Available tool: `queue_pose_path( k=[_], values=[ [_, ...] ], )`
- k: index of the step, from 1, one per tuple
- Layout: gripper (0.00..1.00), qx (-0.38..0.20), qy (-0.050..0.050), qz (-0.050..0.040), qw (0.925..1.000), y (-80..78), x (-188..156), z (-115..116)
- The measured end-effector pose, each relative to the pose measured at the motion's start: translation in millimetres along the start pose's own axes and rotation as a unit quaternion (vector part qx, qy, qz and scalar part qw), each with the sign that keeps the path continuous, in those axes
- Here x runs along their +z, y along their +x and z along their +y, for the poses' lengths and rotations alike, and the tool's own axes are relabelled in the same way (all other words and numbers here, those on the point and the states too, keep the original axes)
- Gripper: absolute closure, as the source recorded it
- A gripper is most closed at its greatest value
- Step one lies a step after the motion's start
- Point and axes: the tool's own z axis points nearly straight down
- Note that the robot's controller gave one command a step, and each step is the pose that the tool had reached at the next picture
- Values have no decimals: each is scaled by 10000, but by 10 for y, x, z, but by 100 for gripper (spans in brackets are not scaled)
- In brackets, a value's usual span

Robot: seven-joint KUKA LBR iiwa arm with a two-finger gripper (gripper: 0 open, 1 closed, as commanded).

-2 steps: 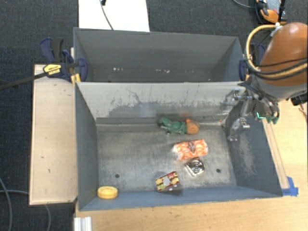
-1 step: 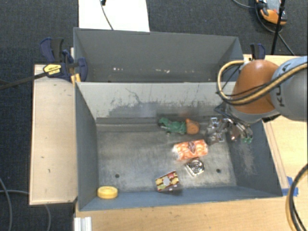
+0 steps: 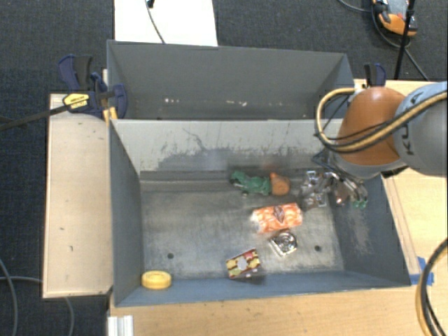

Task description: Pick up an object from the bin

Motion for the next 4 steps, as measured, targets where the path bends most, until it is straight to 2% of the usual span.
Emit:
queue_pose_path(
  k=[1, 2, 3, 4],
  values=[
    [100, -32, -14, 45, 10000, 41, -513, 6],
    [100, -23, -4, 15, 10000, 30, -1047, 115],
    [100, 93, -4, -2, 10000, 37, -1127, -90],
    [0, -18, -10, 23, 10000, 34, -714, 108]
  ],
)
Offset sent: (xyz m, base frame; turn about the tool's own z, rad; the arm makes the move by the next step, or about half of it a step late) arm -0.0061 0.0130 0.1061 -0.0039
